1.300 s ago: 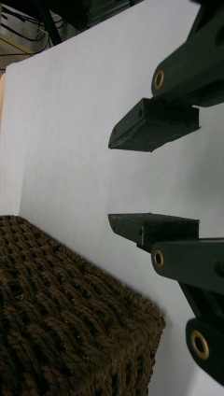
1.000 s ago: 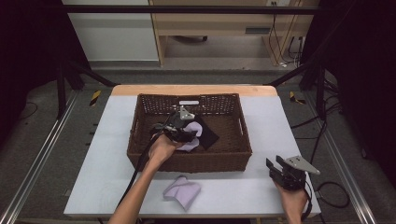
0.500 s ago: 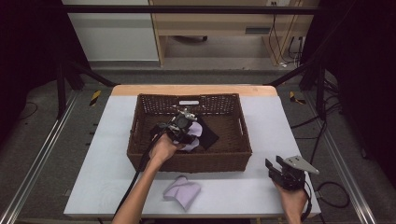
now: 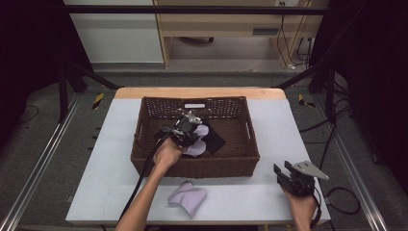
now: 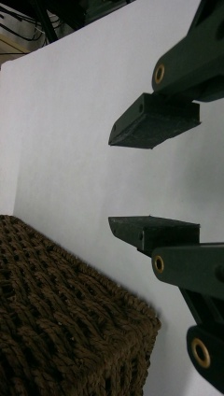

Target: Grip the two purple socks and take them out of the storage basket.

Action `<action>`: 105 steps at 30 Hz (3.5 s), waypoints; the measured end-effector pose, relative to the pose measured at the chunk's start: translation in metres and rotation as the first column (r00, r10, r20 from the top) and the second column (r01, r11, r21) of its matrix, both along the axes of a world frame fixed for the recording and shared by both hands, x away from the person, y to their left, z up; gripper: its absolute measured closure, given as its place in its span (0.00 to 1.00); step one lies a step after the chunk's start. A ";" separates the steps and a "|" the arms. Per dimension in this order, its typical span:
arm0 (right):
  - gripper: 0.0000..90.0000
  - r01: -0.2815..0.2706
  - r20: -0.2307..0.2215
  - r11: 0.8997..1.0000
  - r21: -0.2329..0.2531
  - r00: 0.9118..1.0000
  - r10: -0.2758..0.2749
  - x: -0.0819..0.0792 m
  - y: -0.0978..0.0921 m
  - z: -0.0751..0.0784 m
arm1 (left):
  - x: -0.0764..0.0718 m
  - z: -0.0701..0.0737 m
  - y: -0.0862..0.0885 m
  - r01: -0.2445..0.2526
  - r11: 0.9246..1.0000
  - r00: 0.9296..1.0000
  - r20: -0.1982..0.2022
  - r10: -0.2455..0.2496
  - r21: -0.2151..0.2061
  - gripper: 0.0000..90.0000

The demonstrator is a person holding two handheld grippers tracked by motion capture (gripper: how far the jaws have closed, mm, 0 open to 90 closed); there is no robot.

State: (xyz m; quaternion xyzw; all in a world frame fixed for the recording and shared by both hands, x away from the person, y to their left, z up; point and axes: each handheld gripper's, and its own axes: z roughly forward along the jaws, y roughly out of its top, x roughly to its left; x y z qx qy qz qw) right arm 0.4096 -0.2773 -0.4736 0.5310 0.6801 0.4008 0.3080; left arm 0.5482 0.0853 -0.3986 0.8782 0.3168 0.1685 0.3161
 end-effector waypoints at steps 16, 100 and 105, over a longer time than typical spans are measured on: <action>0.62 0.002 0.009 1.000 0.003 1.000 -0.002 0.000 -0.003 0.001 | -0.009 0.031 0.026 -0.022 0.957 0.987 0.148 0.068 -0.288 0.96; 0.31 0.099 0.015 0.995 0.000 0.995 -0.099 -0.002 -0.003 0.000 | -0.179 0.081 0.079 0.342 0.834 0.929 0.292 -0.230 -0.433 0.96; 0.30 0.104 0.035 0.994 -0.011 0.994 -0.104 -0.003 -0.002 0.000 | -0.186 0.070 0.078 0.355 0.827 0.929 0.262 -0.261 -0.437 0.96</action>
